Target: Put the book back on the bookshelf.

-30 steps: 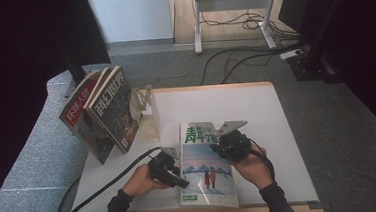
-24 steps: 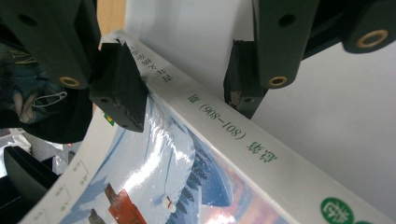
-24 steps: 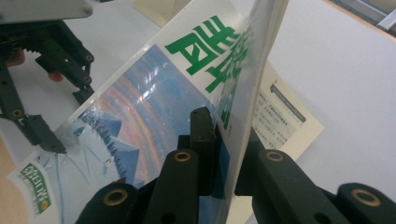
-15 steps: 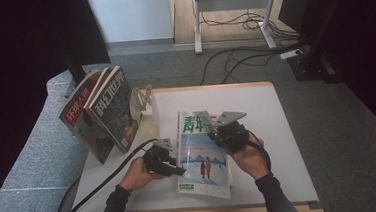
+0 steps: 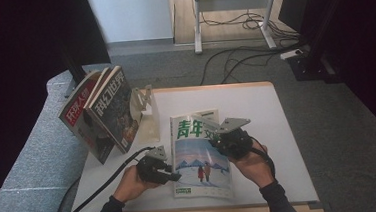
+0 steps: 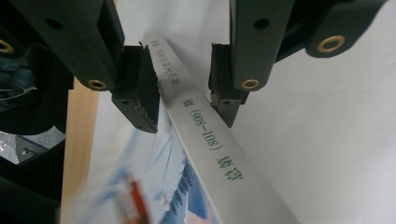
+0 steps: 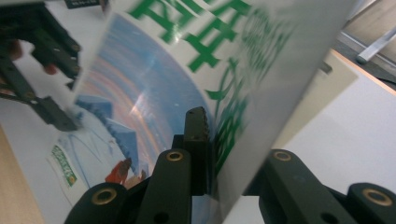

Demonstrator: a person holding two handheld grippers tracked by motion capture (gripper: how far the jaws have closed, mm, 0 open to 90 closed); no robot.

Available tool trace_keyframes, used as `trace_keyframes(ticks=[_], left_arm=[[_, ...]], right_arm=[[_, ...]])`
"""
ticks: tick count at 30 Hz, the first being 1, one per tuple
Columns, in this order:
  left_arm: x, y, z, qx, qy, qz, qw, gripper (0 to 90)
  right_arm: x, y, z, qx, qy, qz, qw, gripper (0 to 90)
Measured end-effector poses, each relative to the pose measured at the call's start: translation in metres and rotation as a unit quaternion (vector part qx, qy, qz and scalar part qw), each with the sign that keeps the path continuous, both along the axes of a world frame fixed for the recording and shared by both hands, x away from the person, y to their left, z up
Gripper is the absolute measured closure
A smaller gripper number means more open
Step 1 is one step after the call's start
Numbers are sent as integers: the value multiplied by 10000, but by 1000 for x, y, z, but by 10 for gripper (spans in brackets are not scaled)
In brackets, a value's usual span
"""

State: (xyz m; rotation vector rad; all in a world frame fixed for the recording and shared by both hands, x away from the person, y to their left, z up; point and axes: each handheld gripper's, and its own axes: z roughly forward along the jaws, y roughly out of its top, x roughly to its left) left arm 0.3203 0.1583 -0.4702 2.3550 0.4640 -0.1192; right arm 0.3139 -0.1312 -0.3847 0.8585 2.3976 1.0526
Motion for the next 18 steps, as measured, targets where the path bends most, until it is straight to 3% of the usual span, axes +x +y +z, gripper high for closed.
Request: trace_keyframes(ticks=[5,7,10,12,14,18], left_arm=[[-7,2,2,-9,-68,-140,9999,676],[-10,2,4,-3,-161,-188,9997,680],[-11,2,4,0,-267,-277,9993,679],[-10,3,5,-7,-297,-368,9989,678],[-10,4,8,37,-456,-394,9982,679],[0,15,15,60,-660,-138,9977,708]], right_arm=[[4,-7,-4,84,223,-7,9997,715],[5,-7,-6,43,258,-20,9997,747],[5,-9,-5,189,302,46,9994,836],[5,-8,-4,193,231,65,9995,847],[6,-6,-1,224,137,39,9996,849],[7,-2,10,328,-53,106,9994,850]])
